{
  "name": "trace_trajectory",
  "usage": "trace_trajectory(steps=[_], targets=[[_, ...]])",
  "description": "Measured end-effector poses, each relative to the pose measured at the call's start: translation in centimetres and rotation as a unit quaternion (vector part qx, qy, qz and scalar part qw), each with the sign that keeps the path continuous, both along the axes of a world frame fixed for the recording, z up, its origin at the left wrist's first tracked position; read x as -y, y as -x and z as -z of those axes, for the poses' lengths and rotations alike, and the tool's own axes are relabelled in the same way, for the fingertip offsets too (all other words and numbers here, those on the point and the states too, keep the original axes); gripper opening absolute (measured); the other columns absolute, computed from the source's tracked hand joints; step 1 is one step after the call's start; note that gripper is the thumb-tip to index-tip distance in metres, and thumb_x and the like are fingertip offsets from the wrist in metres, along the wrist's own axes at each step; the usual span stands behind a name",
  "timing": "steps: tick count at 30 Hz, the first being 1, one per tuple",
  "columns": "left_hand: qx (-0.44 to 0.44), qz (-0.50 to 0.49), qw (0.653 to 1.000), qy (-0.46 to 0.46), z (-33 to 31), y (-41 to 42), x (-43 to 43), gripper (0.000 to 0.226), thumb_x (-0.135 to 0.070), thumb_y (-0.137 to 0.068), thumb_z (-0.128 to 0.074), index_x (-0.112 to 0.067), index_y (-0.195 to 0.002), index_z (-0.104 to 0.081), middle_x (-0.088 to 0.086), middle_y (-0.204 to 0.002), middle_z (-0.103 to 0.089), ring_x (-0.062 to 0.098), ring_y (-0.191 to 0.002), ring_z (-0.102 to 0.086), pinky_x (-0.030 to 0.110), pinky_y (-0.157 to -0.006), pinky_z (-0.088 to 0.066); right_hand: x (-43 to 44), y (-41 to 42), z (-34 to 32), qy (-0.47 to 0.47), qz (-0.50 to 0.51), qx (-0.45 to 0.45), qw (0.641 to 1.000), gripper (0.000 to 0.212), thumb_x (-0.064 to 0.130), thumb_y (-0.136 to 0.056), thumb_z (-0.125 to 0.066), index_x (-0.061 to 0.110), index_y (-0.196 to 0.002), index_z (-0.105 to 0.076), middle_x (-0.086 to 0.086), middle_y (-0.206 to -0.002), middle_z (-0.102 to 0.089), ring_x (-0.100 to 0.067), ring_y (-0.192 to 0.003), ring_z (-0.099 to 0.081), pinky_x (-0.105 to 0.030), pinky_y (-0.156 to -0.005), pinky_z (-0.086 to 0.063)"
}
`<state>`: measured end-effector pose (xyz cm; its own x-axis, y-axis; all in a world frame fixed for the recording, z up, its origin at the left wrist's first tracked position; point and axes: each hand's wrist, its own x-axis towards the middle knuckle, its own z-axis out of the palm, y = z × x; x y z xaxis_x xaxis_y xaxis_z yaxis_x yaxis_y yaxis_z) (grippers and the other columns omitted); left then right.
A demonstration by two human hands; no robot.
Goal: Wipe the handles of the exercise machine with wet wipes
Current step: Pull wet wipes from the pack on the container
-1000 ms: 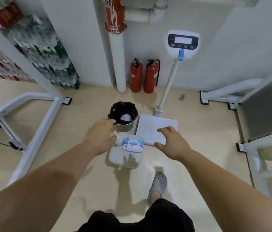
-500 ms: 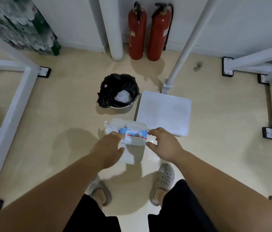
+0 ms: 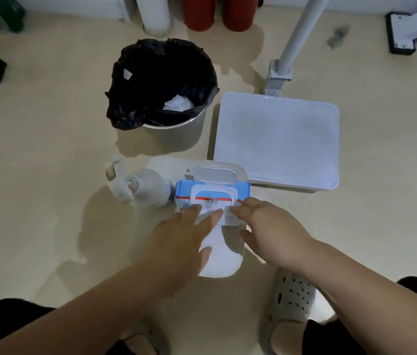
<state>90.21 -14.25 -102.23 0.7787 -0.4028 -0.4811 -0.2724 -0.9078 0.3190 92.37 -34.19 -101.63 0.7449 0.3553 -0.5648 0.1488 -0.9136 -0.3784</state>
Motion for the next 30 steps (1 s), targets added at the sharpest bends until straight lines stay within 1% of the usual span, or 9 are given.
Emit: trace_trajectory(steps=[4, 6, 8, 10, 13, 17, 20, 26, 30], targets=[[0.055, 0.013, 0.998, 0.001, 1.9, -0.4, 0.8, 0.076, -0.064, -0.092, -0.046, -0.042, -0.154, -0.008, -0.009, -0.16, -0.03, 0.016, -0.132, -0.049, 0.031, -0.1, -0.046, -1.1, -2.3, 0.3, 0.022, -0.015, 0.049, 0.998, 0.035, 0.018, -0.088, -0.058, 0.033, -0.118, -0.067, 0.001, -0.107, -0.068, -0.023, -0.093, -0.064, -0.03, -0.07, -0.048], [0.096, 0.034, 0.995, -0.024, 2.3, -1.2, 0.4, 0.077, -0.065, -0.092, -0.044, -0.036, -0.156, -0.012, -0.007, -0.16, -0.033, 0.018, -0.134, -0.05, 0.033, -0.1, -0.048, -1.6, -3.0, 0.7, 0.016, -0.021, 0.072, 0.997, 0.038, 0.018, -0.087, -0.059, 0.035, -0.119, -0.067, 0.001, -0.107, -0.068, -0.022, -0.091, -0.063, -0.028, -0.068, -0.044], [0.105, 0.049, 0.992, -0.04, 2.2, -1.4, -0.1, 0.077, -0.064, -0.095, -0.04, -0.031, -0.158, -0.011, -0.007, -0.162, -0.031, 0.018, -0.136, -0.047, 0.034, -0.104, -0.046, -1.7, -3.1, 1.0, -0.009, -0.004, 0.067, 0.998, 0.038, 0.017, -0.086, -0.059, 0.035, -0.119, -0.068, 0.001, -0.109, -0.068, -0.023, -0.091, -0.063, -0.03, -0.071, -0.05], [0.092, 0.058, 0.993, -0.038, 1.9, -1.2, -0.4, 0.077, -0.062, -0.097, -0.035, -0.027, -0.159, -0.005, -0.006, -0.165, -0.022, 0.016, -0.139, -0.043, 0.031, -0.107, -0.042, -1.5, -2.9, 1.4, -0.022, 0.015, 0.075, 0.997, 0.036, 0.017, -0.088, -0.057, 0.033, -0.118, -0.07, 0.0, -0.109, -0.069, -0.024, -0.093, -0.063, -0.036, -0.077, -0.054], [0.083, 0.05, 0.995, -0.027, 1.9, -1.2, -0.6, 0.079, -0.063, -0.097, -0.034, -0.026, -0.159, -0.003, -0.005, -0.166, -0.014, 0.015, -0.141, -0.038, 0.03, -0.11, -0.039, -1.2, -2.7, 2.6, -0.056, 0.042, 0.111, 0.991, 0.028, 0.021, -0.091, -0.06, 0.03, -0.114, -0.074, 0.001, -0.102, -0.07, -0.023, -0.088, -0.064, -0.036, -0.075, -0.053], [0.085, 0.026, 0.995, -0.051, 2.6, -1.3, -0.7, 0.081, -0.068, -0.093, -0.036, -0.028, -0.157, -0.008, -0.003, -0.159, -0.02, 0.014, -0.133, -0.044, 0.029, -0.107, -0.042, -1.2, -2.9, 4.7, -0.087, 0.072, 0.148, 0.983, 0.022, 0.024, -0.089, -0.069, 0.028, -0.109, -0.077, 0.004, -0.102, -0.073, -0.022, -0.087, -0.066, -0.032, -0.074, -0.052], [0.067, 0.026, 0.996, -0.05, 3.0, -1.4, -0.9, 0.085, -0.068, -0.093, -0.039, -0.029, -0.158, -0.001, -0.004, -0.157, -0.025, 0.013, -0.13, -0.045, 0.03, -0.103, -0.046, -1.5, -2.7, 5.4, -0.098, 0.078, 0.169, 0.978, 0.019, 0.027, -0.085, -0.075, 0.024, -0.104, -0.079, 0.002, -0.096, -0.072, -0.023, -0.084, -0.067, -0.034, -0.073, -0.053], [0.029, 0.035, 0.998, -0.035, 2.6, -1.4, -1.4, 0.085, -0.067, -0.095, -0.037, -0.031, -0.158, 0.008, -0.007, -0.156, -0.031, 0.01, -0.128, -0.048, 0.025, -0.099, -0.046, -3.1, -1.9, 5.9, -0.093, 0.08, 0.201, 0.972, 0.037, 0.048, -0.083, -0.074, 0.025, -0.112, -0.076, 0.002, -0.1, -0.067, -0.019, -0.087, -0.062, -0.027, -0.066, -0.042], [0.031, 0.038, 0.998, -0.033, 2.6, -1.4, -1.5, 0.086, -0.067, -0.095, -0.038, -0.031, -0.158, 0.008, -0.005, -0.158, -0.031, 0.011, -0.128, -0.049, 0.026, -0.099, -0.047, -3.7, -1.6, 6.5, -0.111, 0.106, 0.235, 0.96, 0.016, 0.032, -0.083, -0.071, 0.022, -0.093, -0.08, 0.001, -0.086, -0.069, -0.021, -0.076, -0.065, -0.031, -0.061, -0.05]])
